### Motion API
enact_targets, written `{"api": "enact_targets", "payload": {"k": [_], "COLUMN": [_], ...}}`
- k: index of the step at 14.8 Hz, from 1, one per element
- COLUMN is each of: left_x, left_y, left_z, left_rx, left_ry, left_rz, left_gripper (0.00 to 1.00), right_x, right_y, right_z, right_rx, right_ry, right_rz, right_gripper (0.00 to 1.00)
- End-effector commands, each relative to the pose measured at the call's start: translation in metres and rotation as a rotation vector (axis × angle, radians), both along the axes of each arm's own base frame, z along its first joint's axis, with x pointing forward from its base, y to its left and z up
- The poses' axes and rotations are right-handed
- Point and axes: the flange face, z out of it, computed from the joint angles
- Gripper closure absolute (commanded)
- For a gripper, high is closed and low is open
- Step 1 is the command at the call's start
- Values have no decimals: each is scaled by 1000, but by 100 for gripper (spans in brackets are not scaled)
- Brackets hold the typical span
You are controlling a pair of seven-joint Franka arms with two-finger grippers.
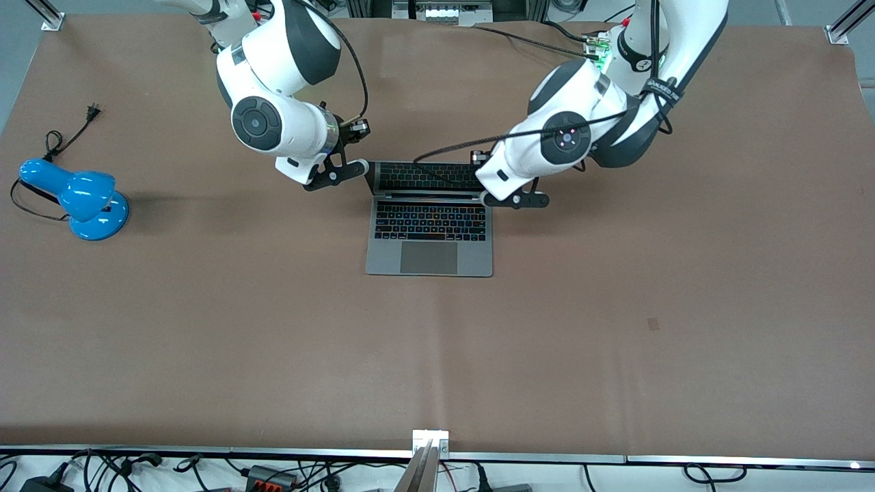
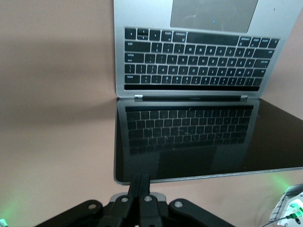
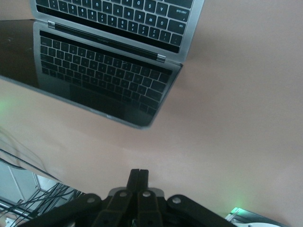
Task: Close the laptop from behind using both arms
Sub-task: 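Place both grippers behind the laptop screen's back edge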
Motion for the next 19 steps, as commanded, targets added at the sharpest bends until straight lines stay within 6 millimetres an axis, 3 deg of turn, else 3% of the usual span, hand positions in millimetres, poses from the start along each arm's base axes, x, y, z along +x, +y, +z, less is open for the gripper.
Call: {"api": "enact_targets", "payload": {"k": [1,5,8,11,14,19], "left_x": [-11,7,0,-3,-24,-37], "left_y": [-1,16,17,16,-8,-11], "left_z": [-24,7,28,26,23,-11], "left_rx": [24,34,48,44,33,39], "left_ry": [-20,11,19,39,63,53], "left_rz": [-2,0,-10,-7,-17,3], "left_gripper": [100,100,100,100,100,100], "right_x": [-7,22,35,34,24,5], "right_y": [14,5,7,9,16,48], "right_z": [2,25,27,28,23,-5], "right_rx": [0,32,39,36,21,-27], "right_ry": [1,-47,-60,-62,-28,4], "right_rz": [-29,-59,-65,-61,-45,-25], "right_gripper": [100,100,100,100,100,100]}}
